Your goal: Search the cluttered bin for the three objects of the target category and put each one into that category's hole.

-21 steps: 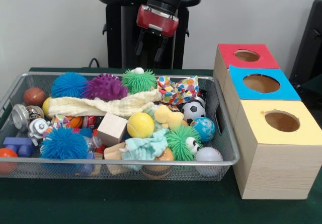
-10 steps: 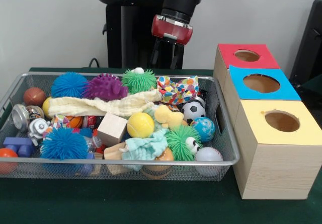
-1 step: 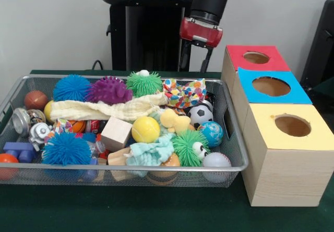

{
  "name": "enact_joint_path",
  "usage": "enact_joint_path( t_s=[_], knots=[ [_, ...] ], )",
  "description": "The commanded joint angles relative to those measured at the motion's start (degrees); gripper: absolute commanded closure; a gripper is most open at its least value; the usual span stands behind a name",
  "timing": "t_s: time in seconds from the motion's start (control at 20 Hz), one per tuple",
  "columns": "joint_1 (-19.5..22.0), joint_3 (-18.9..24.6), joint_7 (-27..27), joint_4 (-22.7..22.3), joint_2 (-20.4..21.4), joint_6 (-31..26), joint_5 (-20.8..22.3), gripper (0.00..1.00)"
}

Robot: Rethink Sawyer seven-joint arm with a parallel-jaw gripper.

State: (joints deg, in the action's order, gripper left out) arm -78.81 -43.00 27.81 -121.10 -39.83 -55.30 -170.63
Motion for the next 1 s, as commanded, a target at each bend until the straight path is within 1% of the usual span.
enact_joint_path(
  t_s=[0.05,0.15,0.25,0.5,0.8,1.0],
  knots=[
    [-5.85,3.68,29.70,15.15,-12.00,-1.14,-4.24,0.00],
    [-4.63,4.64,27.24,15.36,-11.44,-1.62,-3.99,0.00],
    [-4.09,5.28,26.13,15.53,-11.40,-1.97,-3.84,0.00],
    [-7.14,4.60,29.56,15.71,-14.42,-2.00,-4.02,0.00],
    [-7.13,4.59,27.91,15.24,-15.08,-2.47,-3.97,0.00],
    [-14.13,4.21,33.80,15.28,-20.77,-2.52,-4.13,0.00]
  ],
)
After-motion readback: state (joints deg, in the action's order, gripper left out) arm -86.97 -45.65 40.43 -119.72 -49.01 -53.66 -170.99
